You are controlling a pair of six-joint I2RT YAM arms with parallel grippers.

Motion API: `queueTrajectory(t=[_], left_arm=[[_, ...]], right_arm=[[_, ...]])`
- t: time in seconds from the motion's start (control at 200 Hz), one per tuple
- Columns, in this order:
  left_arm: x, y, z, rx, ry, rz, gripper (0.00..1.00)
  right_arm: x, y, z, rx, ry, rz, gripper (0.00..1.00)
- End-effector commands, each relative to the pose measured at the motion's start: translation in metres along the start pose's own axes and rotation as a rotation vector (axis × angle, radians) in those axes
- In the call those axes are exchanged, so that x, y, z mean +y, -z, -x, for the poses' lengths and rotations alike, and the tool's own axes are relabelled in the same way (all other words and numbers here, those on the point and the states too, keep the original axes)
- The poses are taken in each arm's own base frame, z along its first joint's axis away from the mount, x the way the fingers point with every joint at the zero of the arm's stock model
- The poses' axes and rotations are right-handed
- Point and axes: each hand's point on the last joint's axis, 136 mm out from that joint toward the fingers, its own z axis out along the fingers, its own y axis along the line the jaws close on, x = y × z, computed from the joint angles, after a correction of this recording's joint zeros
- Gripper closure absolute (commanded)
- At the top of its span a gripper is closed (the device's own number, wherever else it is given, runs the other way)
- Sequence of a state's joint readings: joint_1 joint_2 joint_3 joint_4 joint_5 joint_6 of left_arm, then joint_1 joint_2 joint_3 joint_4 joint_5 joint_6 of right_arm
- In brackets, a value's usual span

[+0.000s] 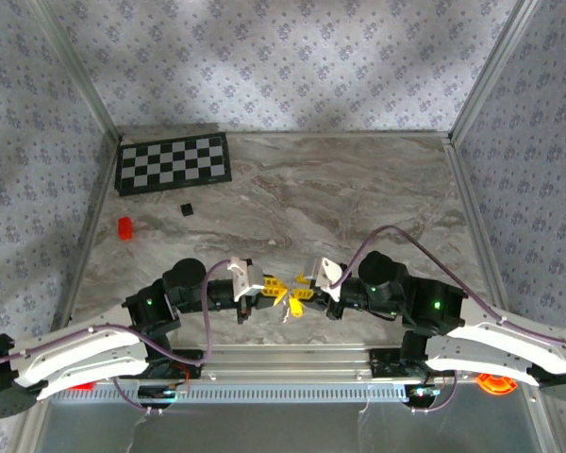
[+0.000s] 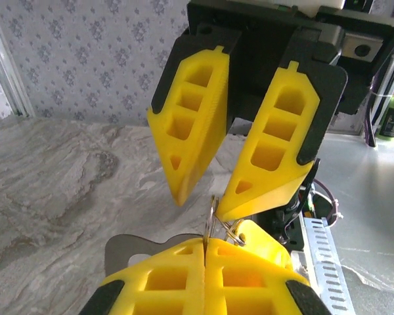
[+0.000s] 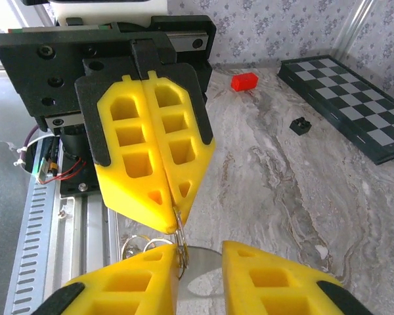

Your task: Put the keys on the keyring

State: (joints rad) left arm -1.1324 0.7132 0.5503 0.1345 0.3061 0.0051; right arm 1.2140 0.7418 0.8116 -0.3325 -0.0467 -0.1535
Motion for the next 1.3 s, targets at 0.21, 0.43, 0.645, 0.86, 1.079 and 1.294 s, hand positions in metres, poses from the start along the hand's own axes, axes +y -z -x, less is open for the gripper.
queueTrajectory(t=[0.21,0.43,0.645,0.86,1.079,1.294], left_arm=[[-0.01,0.004,0.03,-0.147,-0.003,-0.054,1.0],[-0.01,0.002,0.031,-0.148,0.004,-0.057,1.0],[-0.01,0.001,0.029,-0.137,0.006,-0.055,1.0],[-0.004,0.0,0.014,-0.011,-0.029,-0.018,0.96],[-0.002,0.006,0.011,0.091,-0.086,0.001,0.93],[-0.005,0.003,0.009,0.141,-0.106,-0.028,0.84]], right_arm=[[0.005,0.006,0.01,-0.071,-0.026,0.035,0.75],[0.007,0.005,0.008,-0.07,-0.028,0.048,0.83],[0.008,0.005,0.009,-0.071,-0.018,0.056,0.97],[0.006,0.005,0.007,-0.025,-0.015,0.05,1.0],[0.009,0.002,-0.004,0.121,0.035,0.073,1.0],[0.013,-0.001,-0.004,0.158,0.062,0.09,1.0]])
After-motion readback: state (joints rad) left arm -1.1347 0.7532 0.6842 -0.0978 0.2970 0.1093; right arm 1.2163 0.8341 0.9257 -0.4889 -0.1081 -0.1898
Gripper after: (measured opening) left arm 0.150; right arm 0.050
